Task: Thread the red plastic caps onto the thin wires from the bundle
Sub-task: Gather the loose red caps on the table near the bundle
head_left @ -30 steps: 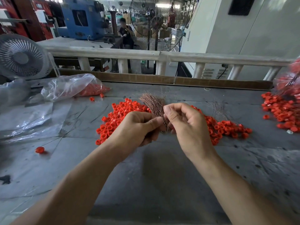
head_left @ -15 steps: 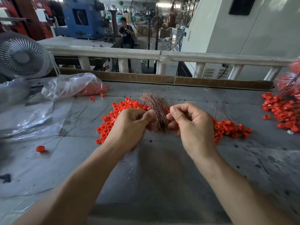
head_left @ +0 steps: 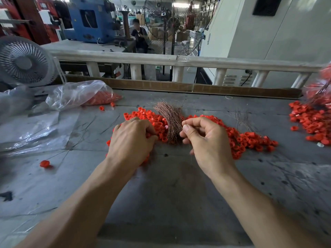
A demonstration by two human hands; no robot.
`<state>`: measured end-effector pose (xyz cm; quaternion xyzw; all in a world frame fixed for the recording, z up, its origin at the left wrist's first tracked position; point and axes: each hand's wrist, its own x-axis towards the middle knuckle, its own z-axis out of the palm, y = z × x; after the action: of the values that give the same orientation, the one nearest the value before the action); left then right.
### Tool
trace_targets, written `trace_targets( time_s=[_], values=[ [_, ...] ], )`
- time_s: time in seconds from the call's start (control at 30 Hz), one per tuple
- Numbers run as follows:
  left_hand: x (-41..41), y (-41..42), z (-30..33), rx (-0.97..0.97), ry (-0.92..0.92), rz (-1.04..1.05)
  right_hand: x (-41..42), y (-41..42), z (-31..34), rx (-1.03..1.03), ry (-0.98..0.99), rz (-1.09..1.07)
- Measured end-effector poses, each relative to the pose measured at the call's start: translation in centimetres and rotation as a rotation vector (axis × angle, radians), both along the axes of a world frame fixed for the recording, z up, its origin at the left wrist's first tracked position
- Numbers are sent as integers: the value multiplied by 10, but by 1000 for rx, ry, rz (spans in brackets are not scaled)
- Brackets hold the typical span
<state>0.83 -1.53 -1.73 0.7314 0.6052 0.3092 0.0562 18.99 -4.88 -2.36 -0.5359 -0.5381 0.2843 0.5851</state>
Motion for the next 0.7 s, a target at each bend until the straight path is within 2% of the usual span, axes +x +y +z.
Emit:
trace_targets(
  time_s=[0.13, 0.23, 0.37, 0.47, 0.57, 0.7],
  values=[
    [4, 0, 0, -2, -4, -37, 2, 1, 1, 3, 0, -16],
    [6, 0, -2, 5, 33, -46, 8, 3, 2, -11, -69, -133],
    [5, 2, -5, 31, 8, -37, 25, 6, 4, -95, -446, -365],
    [6, 3, -7, 48, -21, -50, 35, 8, 3, -182, -656, -384],
    [7, 3, -9, 70, -42, -62, 42, 9, 2, -238, -782, -381],
    [6, 3, -9, 96, -55, -61, 44, 11, 1, -265, -846, -424]
  ],
)
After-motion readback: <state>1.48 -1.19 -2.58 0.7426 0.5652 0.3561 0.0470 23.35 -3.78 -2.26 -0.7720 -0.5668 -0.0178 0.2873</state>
